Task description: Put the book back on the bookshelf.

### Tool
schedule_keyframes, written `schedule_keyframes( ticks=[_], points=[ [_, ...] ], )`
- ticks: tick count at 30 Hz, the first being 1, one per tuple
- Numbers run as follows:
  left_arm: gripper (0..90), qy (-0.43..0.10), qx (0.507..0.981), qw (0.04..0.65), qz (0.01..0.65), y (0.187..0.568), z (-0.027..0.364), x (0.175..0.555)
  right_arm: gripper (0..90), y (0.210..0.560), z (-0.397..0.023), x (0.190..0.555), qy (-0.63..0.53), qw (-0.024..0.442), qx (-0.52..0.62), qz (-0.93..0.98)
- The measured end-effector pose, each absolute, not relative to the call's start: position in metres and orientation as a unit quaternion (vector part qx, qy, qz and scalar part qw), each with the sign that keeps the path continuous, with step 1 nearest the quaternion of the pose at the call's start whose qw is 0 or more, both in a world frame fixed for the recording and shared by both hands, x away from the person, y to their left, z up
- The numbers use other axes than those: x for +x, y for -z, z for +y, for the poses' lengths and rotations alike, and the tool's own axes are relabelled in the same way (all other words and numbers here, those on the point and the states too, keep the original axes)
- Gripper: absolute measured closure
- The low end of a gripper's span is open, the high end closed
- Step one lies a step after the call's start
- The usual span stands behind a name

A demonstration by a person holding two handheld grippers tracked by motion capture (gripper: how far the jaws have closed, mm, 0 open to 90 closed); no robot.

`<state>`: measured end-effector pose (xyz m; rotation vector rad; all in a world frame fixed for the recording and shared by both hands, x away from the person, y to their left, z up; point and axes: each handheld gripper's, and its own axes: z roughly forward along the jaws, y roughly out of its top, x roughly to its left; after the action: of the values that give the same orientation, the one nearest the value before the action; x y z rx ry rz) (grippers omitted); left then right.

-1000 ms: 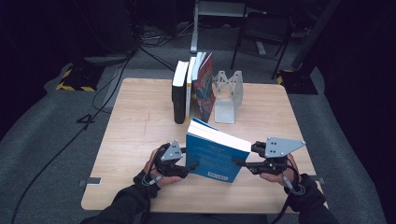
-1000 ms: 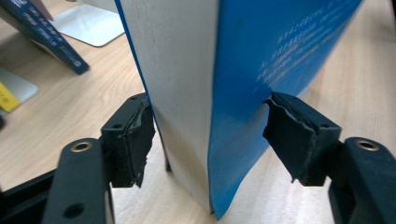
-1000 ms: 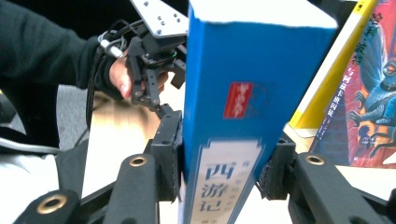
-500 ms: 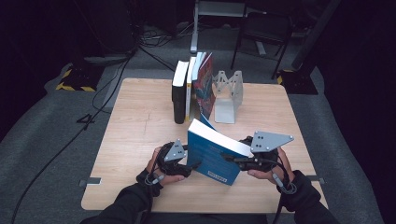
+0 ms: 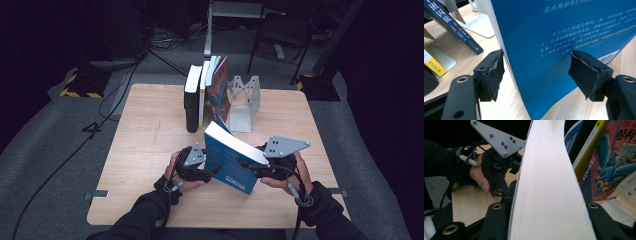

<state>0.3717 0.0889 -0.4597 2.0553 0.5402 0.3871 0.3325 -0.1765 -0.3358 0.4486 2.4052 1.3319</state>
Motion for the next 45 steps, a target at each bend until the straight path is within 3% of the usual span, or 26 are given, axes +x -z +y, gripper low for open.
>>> schedule_keyframes(
  ticks=[6,11,16,24,34,45],
  points=[
    [28.9,-0.14,0.845,0.464,0.225,0.455,0.107,0.365,59.8,0.333,-0.181,0.334,-0.463,0.171,0.183,0.85],
    [25.3,-0.121,0.876,0.403,0.235,0.467,0.139,0.349,60.0,0.33,-0.187,0.335,-0.465,0.163,0.179,0.851],
    [21.3,-0.131,0.887,0.352,0.27,0.484,0.163,0.329,60.1,0.328,-0.191,0.336,-0.465,0.165,0.191,0.849],
    [21.7,-0.136,0.889,0.329,0.287,0.495,0.171,0.324,60.2,0.321,-0.195,0.336,-0.456,0.169,0.203,0.85],
    [15.2,-0.113,0.879,0.353,0.3,0.504,0.176,0.332,60.3,0.305,-0.214,0.342,-0.435,0.201,0.237,0.845],
    [15.2,-0.117,0.879,0.352,0.299,0.504,0.176,0.331,60.4,0.3,-0.222,0.36,-0.43,0.222,0.263,0.835]
  ],
)
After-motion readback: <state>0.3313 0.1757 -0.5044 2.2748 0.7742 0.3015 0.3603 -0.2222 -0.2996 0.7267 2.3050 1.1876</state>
